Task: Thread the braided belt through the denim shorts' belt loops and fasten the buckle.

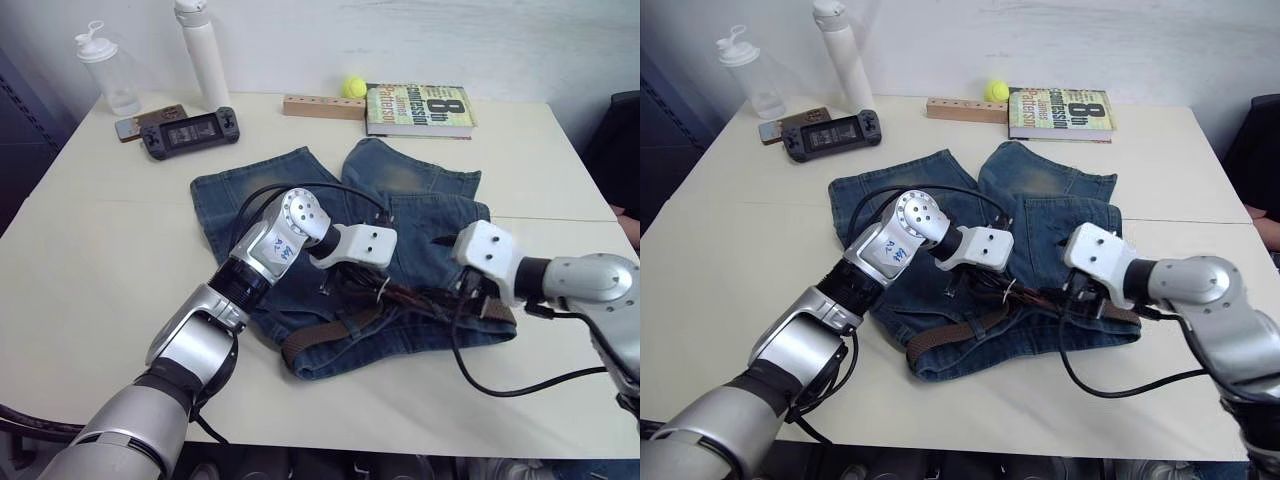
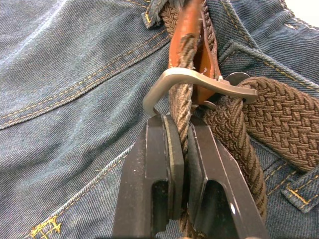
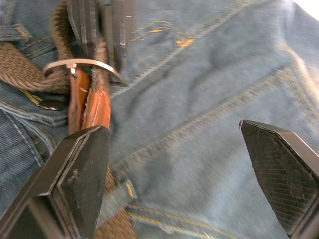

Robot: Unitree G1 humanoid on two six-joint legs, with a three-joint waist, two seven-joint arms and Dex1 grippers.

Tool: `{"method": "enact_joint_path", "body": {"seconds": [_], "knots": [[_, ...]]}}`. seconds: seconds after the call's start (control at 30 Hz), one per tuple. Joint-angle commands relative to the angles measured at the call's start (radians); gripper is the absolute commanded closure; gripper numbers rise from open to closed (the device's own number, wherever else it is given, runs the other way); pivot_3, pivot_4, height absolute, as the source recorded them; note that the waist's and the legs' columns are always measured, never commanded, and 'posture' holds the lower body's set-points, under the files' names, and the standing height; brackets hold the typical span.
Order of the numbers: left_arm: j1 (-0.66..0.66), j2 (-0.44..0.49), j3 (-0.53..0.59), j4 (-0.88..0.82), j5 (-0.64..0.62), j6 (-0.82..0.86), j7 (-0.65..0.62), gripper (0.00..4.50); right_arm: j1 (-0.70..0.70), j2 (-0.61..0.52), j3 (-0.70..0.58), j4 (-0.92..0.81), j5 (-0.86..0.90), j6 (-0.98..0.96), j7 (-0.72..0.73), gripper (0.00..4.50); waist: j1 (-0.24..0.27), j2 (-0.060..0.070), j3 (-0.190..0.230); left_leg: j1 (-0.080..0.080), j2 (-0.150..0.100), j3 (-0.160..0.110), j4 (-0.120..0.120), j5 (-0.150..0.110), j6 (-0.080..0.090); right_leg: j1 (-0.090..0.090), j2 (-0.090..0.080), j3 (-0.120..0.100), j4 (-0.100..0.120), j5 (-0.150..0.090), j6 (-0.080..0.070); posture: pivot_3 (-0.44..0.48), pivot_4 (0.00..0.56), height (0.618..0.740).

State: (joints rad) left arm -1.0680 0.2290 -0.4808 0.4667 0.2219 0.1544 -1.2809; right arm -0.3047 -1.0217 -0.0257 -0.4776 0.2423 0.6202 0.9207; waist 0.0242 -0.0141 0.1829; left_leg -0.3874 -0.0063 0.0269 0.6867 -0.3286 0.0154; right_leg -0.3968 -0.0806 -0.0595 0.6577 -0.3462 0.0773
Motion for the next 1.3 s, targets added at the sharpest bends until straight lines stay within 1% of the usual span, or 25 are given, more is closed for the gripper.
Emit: {"method": "enact_joint_path", "body": {"seconds": [0.03,0.2,0.7,0.8,0.9,0.97,1.03,1.07,1.1,1.17,1.23,1.3], "knots": [[-0.013,-0.015,0.003,-0.035,-0.022,-0.004,0.005,4.5,0.026,-0.023,-0.005,-0.005,-0.023,-0.025,0.013,0.05,-0.001,0.0,0.0,0.0,0.0,0.0,0.0,0.0,0.0,0.0,0.0,0.0,0.0,0.0,0.0,0.0,0.15,0.738],[-0.02,-0.019,0.008,-0.034,-0.024,0.004,0.007,4.5,0.052,0.005,0.016,-0.03,-0.01,-0.012,0.003,0.05,-0.001,0.0,0.0,0.0,0.0,0.0,0.0,0.0,0.0,0.0,0.0,0.0,0.0,0.0,0.0,0.0,0.15,0.738],[-0.013,-0.026,0.003,-0.048,-0.024,0.025,0.007,4.5,0.022,0.1,0.033,-0.035,0.0,-0.01,-0.031,0.05,0.0,0.0,0.0,0.0,0.0,0.0,0.002,0.0,0.0,0.0,0.0,0.0,0.001,0.0,0.0,0.0,0.15,0.738],[-0.009,-0.025,0.003,-0.054,-0.025,0.028,0.007,4.5,0.014,0.117,0.037,-0.034,0.016,-0.001,-0.033,0.87,-0.001,0.0,0.0,0.0,0.0,0.0,0.002,0.0,0.0,0.0,0.0,0.0,0.001,0.0,0.0,0.0,0.15,0.738],[-0.004,-0.022,0.003,-0.062,-0.025,0.034,0.007,4.5,0.008,0.13,0.045,-0.033,0.018,0.003,-0.034,2.34,-0.001,0.0,0.0,0.0,0.0,0.0,0.002,0.0,0.0,0.0,0.0,0.0,0.001,0.0,0.0,0.0,0.15,0.738],[0.001,-0.019,0.002,-0.069,-0.025,0.036,0.007,4.5,0.005,0.138,0.051,-0.032,0.022,0.005,-0.035,3.07,0.0,0.0,0.0,0.0,0.0,0.0,0.002,0.0,0.0,0.0,0.0,0.0,0.001,0.0,0.0,0.0,0.15,0.738],[0.006,-0.016,0.001,-0.076,-0.025,0.038,0.007,4.5,0.004,0.142,0.055,-0.032,0.023,0.007,-0.037,4.12,-0.001,0.0,0.0,0.0,0.0,0.0,0.002,0.0,0.0,0.0,0.0,0.0,0.001,0.0,0.0,0.0,0.15,0.738],[0.008,-0.015,0.002,-0.08,-0.029,0.047,0.006,4.5,0.002,0.144,0.059,-0.032,0.023,0.006,-0.039,4.49,-0.001,0.0,0.0,0.0,0.0,0.0,0.002,0.0,0.0,0.0,0.0,0.0,0.001,0.0,0.0,0.0,0.15,0.738],[0.01,-0.014,0.007,-0.086,-0.037,0.063,0.0,4.5,0.001,0.146,0.061,-0.032,0.023,0.004,-0.04,4.49,-0.001,0.0,0.0,0.0,0.0,0.0,0.002,0.0,0.0,0.0,0.0,0.0,0.001,0.0,0.0,0.0,0.15,0.738],[0.012,-0.02,0.047,-0.108,-0.081,0.122,-0.005,3.62,0.0,0.15,0.068,-0.03,0.02,-0.003,-0.041,4.5,-0.002,0.0,0.0,0.0,0.0,0.0,0.002,0.0,0.0,0.0,0.0,0.0,0.001,0.0,0.0,0.0,0.15,0.738],[0.012,-0.012,0.069,-0.148,-0.122,0.192,-0.032,2.95,0.0,0.149,0.075,-0.028,0.015,-0.01,-0.04,4.5,-0.001,0.0,0.0,0.0,0.0,0.0,0.002,0.0,0.0,0.0,0.0,0.001,0.001,0.0,0.0,0.0,0.15,0.738],[0.013,0.033,0.083,-0.201,-0.152,0.254,-0.075,2.05,-0.002,0.139,0.092,-0.019,-0.001,-0.027,-0.032,4.5,-0.003,0.0,0.0,0.0,0.0,0.0,0.003,0.0,0.0,0.0,0.0,0.001,0.001,0.0,0.0,0.0,0.15,0.738]]}}
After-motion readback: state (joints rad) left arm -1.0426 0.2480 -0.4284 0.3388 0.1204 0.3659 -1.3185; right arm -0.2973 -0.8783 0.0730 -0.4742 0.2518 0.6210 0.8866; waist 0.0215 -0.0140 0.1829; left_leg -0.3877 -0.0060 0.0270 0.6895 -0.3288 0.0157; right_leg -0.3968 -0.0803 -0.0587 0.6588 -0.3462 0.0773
